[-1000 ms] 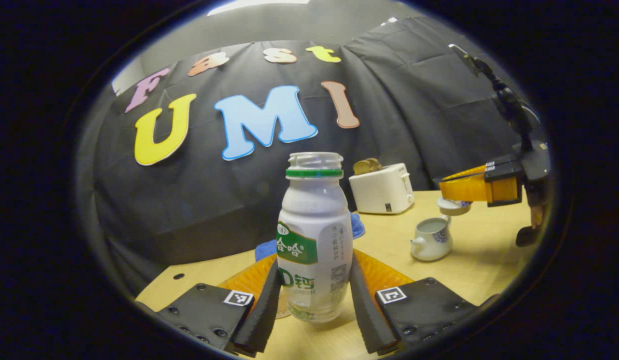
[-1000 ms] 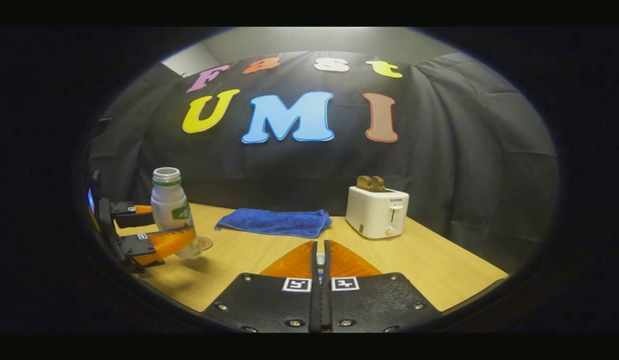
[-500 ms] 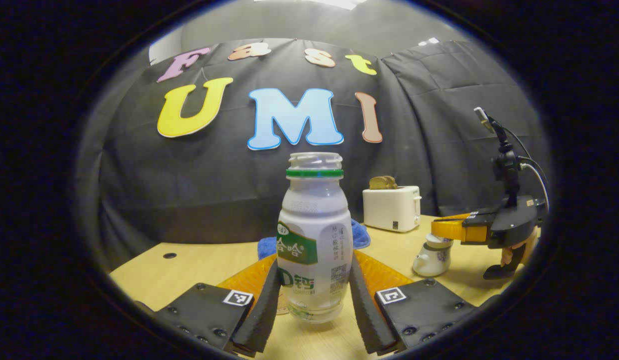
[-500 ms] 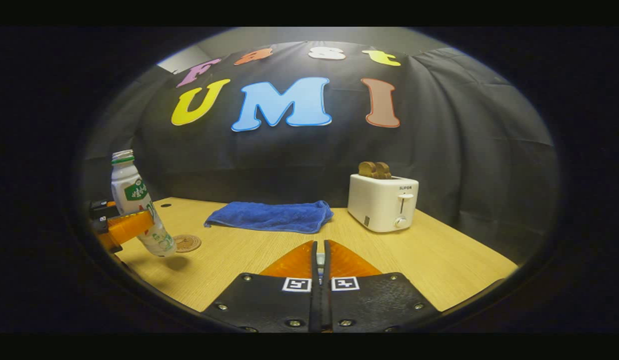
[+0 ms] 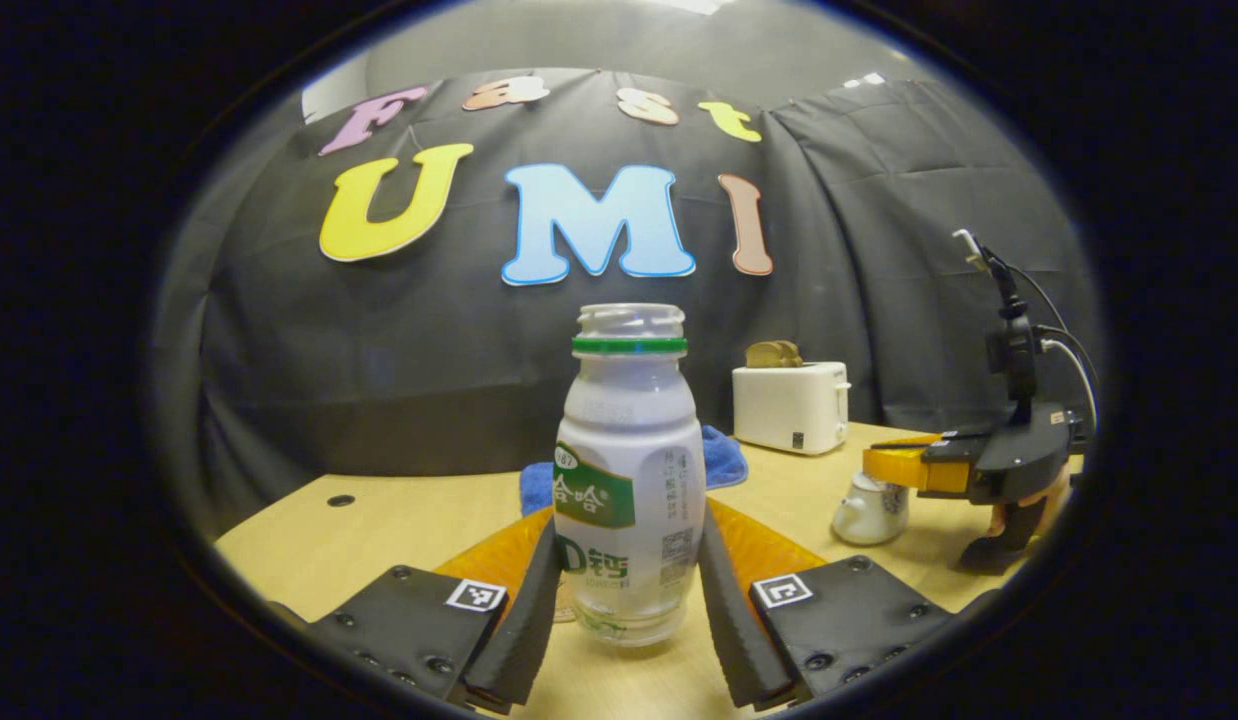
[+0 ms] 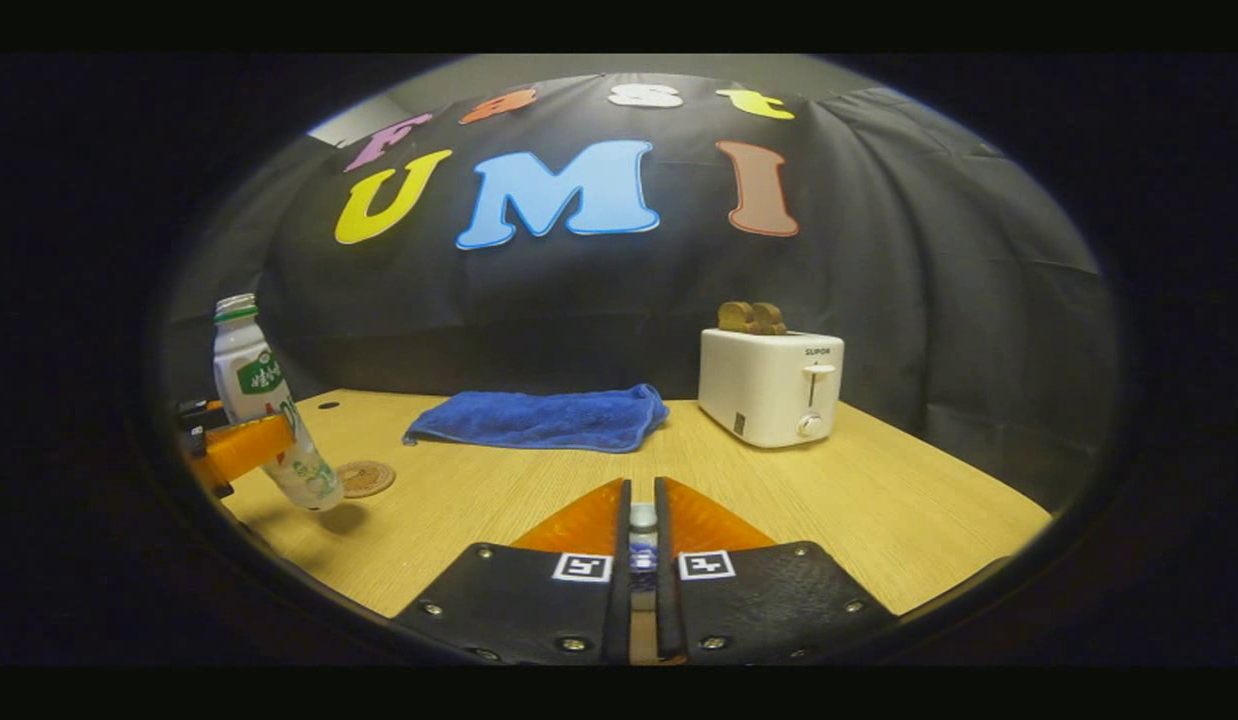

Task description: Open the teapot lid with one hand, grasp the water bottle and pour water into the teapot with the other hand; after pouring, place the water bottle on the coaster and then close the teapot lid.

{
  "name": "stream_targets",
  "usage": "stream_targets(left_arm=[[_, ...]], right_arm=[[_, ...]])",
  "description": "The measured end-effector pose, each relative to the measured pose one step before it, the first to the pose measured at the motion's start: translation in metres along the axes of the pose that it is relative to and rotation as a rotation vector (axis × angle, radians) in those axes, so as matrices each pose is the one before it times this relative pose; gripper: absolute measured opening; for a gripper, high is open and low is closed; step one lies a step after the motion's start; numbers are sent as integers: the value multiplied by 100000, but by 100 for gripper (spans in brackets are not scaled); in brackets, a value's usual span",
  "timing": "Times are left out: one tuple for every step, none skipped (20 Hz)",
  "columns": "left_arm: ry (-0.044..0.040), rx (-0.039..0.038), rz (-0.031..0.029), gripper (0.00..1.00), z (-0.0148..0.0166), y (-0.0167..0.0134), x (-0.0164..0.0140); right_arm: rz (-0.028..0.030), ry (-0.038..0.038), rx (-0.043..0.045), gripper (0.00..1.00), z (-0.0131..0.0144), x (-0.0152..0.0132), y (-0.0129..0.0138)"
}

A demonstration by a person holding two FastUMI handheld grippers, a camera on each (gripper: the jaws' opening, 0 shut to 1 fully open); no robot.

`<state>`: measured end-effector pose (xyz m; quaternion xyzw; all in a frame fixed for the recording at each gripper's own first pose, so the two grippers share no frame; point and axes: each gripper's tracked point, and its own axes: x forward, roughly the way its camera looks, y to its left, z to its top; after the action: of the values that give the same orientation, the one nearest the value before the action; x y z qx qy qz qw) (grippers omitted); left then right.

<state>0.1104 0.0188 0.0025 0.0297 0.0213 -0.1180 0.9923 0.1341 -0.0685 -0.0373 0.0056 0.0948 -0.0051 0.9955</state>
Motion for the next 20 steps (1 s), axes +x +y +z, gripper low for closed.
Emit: stream_targets(left_arm=[[-667,-801,1048,82,77,196,-22],[-949,-1077,925,75,182,370,-65],[-406,-978,1341,75,128,442,73],[-8,-453,1650,79,-18,571,104],[-214,490,1618,82,208,554,200],[-139,553,1508,82,167,613,267],[289,-355,551,82,210,511,330],[477,-1699,-127,82,-45,383,512],[1074,-2701,-274,82,-26,580,600],[1302,-2689,-194,82,-165,583,726],[786,-2242,-51,82,41,655,861],[1240,-1085,68,82,-234,615,877],[1013,403,223,82,-139,461,846],[768,915,182,82,-373,261,866],[997,1195,466,82,-440,145,734],[978,1275,660,82,-572,260,722],[1319,751,409,82,-574,174,491],[1983,165,-19,67,-869,0,416],[1157,246,513,75,-531,157,264],[553,243,-35,75,-197,14,156]], right_arm=[[-210,-2548,220,7,654,-702,40],[742,-2645,-12,28,701,-990,290],[2043,-2466,-806,28,610,-841,698],[2847,-2347,-1441,54,413,-972,1014],[1927,-2245,-1905,75,291,-969,824],[1269,-2187,-2050,81,220,-931,559],[1381,-890,-2059,85,-114,-833,816],[2500,-751,-1425,85,-316,-616,989],[2816,-60,-468,85,-343,-634,1042],[2941,-80,-311,86,-349,-471,976],[2173,341,-632,85,-365,-289,798],[1372,493,-2141,85,-251,-46,435],[265,-37,-1632,84,33,-64,174],[1183,258,-33,82,-115,57,209],[1372,340,333,81,-134,-21,379],[530,127,-140,81,-8,36,179],[24,279,-213,81,-44,17,22],[250,564,149,81,-229,26,0],[463,333,455,81,-46,43,91],[127,232,409,81,-66,14,21]])
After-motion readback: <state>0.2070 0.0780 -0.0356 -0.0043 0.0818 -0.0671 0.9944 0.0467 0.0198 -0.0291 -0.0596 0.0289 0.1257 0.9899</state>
